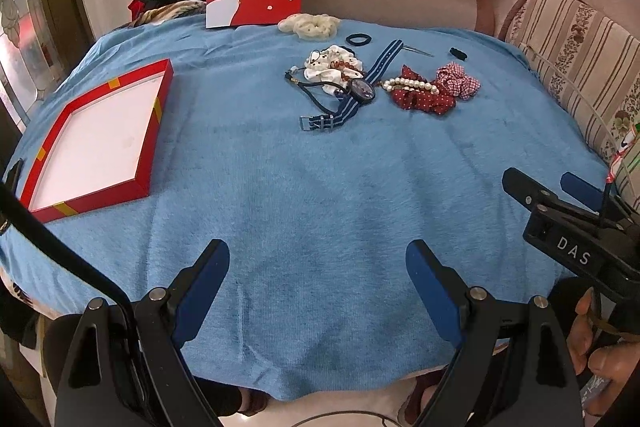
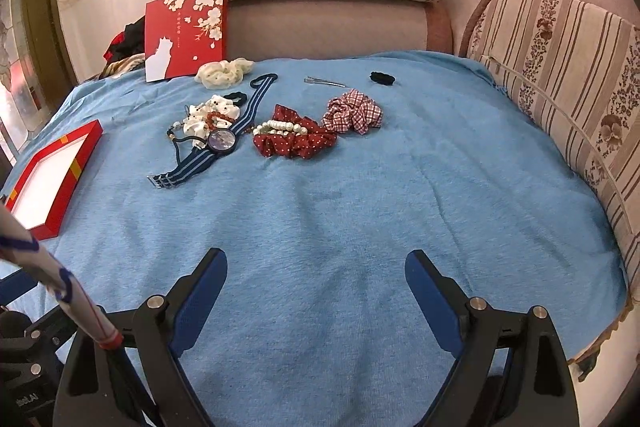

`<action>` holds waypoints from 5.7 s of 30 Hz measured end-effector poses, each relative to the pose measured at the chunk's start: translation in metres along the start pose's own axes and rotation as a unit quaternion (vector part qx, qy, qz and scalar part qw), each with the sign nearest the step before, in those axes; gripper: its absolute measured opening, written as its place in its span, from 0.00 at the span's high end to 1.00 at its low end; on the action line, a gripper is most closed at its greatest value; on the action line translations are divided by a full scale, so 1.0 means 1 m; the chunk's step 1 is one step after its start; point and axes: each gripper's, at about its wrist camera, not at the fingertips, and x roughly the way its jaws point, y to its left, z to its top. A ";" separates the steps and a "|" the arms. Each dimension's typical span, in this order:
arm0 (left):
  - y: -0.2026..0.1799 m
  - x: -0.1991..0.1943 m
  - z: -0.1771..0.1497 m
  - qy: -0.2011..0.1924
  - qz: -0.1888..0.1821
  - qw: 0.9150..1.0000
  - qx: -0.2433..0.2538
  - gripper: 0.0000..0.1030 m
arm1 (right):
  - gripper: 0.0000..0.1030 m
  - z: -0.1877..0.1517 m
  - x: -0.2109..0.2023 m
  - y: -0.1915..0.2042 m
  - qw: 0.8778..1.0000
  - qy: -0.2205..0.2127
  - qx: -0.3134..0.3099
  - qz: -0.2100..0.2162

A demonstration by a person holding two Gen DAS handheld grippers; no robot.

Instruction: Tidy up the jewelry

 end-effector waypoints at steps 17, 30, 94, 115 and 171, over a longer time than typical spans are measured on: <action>0.046 0.060 0.069 0.026 -0.036 0.998 -0.042 0.14 | 0.13 0.016 0.043 -0.010 0.999 0.030 0.000 0.025; -0.026 0.172 0.122 0.105 -0.073 0.990 0.061 0.93 | 0.13 0.027 0.070 -0.025 0.999 0.041 0.013 0.032; 0.042 0.123 0.075 0.024 -0.080 0.996 0.028 0.52 | 0.30 0.142 0.173 0.154 0.936 0.145 -0.085 0.308; 0.038 0.135 0.066 0.036 -0.094 0.994 0.029 0.33 | 0.92 0.177 0.169 0.164 0.957 0.130 -0.101 0.237; 0.413 0.084 0.127 -0.016 0.080 0.962 -0.260 0.51 | 0.48 0.163 0.170 0.406 0.920 0.154 -0.134 0.335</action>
